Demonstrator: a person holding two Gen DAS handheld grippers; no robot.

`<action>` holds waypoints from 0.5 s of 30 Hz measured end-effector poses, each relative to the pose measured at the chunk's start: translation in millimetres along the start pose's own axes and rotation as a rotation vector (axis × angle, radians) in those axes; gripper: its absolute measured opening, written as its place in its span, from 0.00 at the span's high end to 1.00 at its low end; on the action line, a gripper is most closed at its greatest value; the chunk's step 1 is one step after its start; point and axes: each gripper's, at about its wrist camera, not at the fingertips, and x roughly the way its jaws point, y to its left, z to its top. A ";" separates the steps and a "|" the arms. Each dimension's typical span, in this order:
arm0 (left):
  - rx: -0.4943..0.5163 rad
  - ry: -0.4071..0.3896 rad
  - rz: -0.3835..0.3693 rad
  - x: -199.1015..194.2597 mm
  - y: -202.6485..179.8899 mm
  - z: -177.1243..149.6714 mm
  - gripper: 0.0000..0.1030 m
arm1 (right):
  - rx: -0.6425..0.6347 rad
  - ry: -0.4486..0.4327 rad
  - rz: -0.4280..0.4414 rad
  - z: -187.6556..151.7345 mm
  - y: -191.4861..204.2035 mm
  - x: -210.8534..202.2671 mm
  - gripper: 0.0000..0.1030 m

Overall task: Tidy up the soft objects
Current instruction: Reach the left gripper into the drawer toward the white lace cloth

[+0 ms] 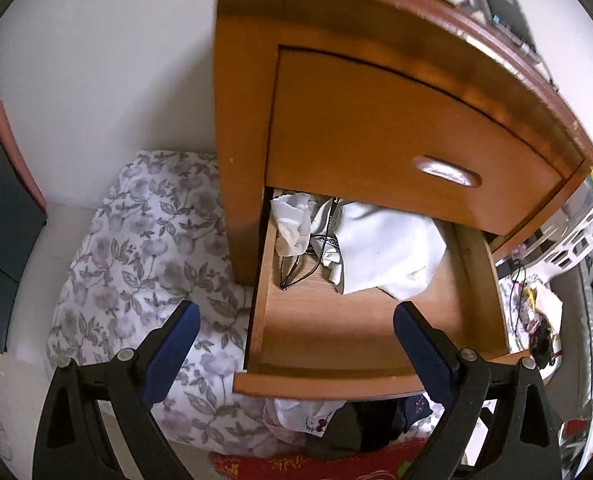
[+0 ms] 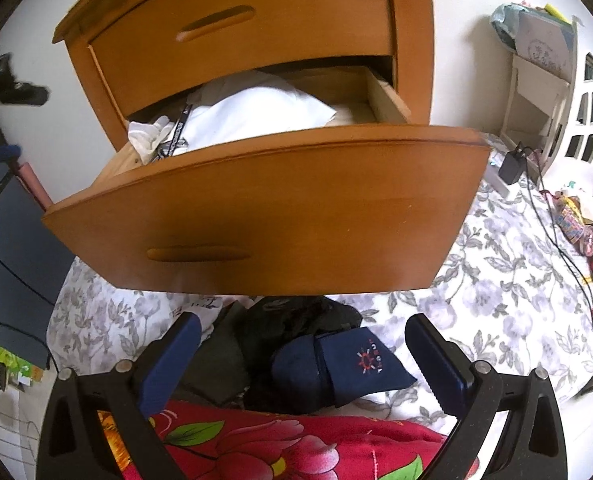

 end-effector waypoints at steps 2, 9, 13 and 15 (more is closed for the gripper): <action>0.003 0.020 0.017 11.8 -3.5 5.3 0.06 | 0.003 0.009 0.006 -0.6 -0.2 2.0 0.00; 0.037 0.056 0.040 51.0 -21.1 27.7 0.18 | 0.023 0.029 0.037 -0.6 -3.2 6.6 0.00; 0.040 0.072 0.081 73.5 -24.2 35.4 0.27 | 0.026 0.036 0.053 -0.5 -3.9 8.4 0.00; 0.050 0.079 0.101 83.6 -24.8 36.7 0.33 | 0.031 0.038 0.061 -0.3 -4.9 9.1 0.00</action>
